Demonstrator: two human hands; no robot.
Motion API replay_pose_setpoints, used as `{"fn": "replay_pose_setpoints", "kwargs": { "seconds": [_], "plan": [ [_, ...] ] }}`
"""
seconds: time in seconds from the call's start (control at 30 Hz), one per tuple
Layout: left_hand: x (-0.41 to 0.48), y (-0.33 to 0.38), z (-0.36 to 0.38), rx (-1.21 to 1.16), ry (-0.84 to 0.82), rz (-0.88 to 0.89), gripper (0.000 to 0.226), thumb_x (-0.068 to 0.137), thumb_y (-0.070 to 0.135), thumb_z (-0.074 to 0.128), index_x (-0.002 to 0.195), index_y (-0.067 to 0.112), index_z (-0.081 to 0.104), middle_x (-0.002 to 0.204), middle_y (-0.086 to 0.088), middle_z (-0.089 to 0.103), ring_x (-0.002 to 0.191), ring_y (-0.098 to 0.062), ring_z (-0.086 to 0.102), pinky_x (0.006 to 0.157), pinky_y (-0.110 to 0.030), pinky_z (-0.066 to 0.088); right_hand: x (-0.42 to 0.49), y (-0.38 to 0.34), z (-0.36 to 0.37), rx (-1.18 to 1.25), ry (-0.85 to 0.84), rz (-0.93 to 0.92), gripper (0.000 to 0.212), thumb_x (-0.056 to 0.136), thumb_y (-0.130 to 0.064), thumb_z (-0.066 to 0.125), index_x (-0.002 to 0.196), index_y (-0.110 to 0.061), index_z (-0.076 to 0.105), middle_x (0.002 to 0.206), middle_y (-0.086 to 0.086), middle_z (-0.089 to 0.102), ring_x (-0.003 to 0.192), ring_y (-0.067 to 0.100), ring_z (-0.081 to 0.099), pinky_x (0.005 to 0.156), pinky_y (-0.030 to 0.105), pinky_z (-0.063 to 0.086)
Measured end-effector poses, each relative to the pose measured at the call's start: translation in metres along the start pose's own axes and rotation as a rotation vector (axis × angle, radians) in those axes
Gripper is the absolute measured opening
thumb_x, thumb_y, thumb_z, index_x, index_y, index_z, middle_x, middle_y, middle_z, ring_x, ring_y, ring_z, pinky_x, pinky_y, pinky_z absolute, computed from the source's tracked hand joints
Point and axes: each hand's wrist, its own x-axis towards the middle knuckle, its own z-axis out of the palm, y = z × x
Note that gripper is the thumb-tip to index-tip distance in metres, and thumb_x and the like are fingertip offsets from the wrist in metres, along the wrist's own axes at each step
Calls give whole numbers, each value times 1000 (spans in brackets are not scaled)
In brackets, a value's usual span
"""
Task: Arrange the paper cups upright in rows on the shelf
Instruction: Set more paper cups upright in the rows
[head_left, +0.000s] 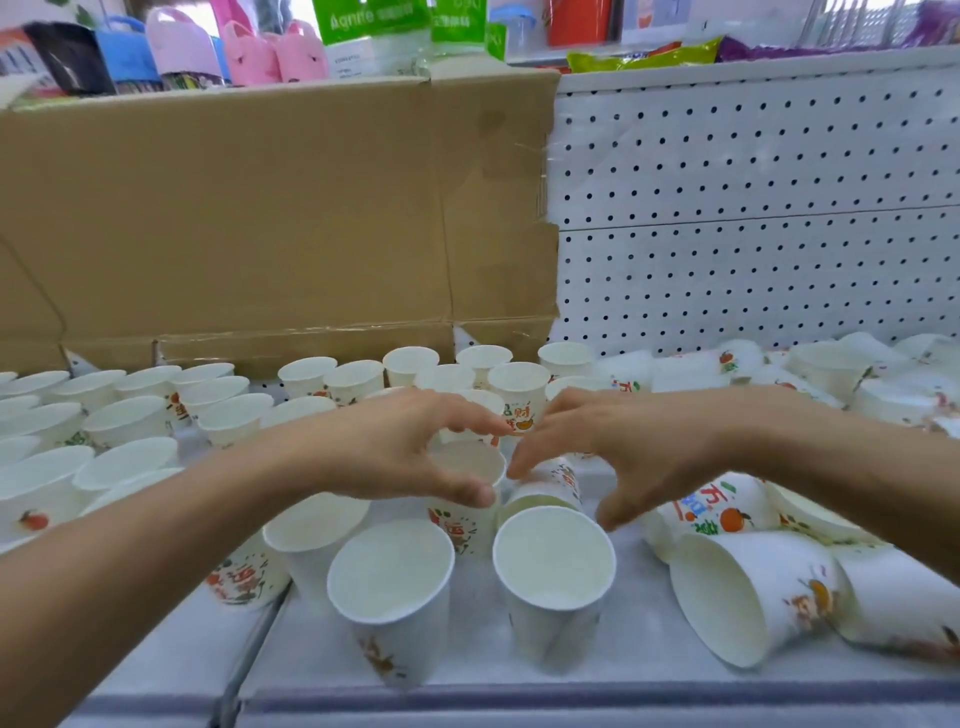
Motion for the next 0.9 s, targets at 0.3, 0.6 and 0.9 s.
{"fn": "replay_pose_setpoints", "kwargs": {
  "seconds": [0.3,0.6,0.9],
  "plan": [
    [-13,-10,-2,-7,11,-217,51,80,50,71,128,47,54,124,23,56,113,4,48,98,-27,42,24,-2,29,-197,147,-188,81,70,-50,77,139,-41,35,129,-12,48,117,13,34,95,34,38],
    [-53,44,13,-177,414,-129,54,78,67,51,125,42,58,128,26,55,121,9,45,103,-24,37,25,10,30,-79,270,-158,67,69,-59,73,125,-36,44,109,-9,54,99,11,42,83,34,45],
    [-58,83,47,75,325,75,58,71,69,63,123,43,57,124,24,57,111,-1,49,97,-32,39,15,20,26,449,297,59,79,60,-35,85,126,-31,40,116,-11,52,103,12,53,84,27,46]
  ]
}}
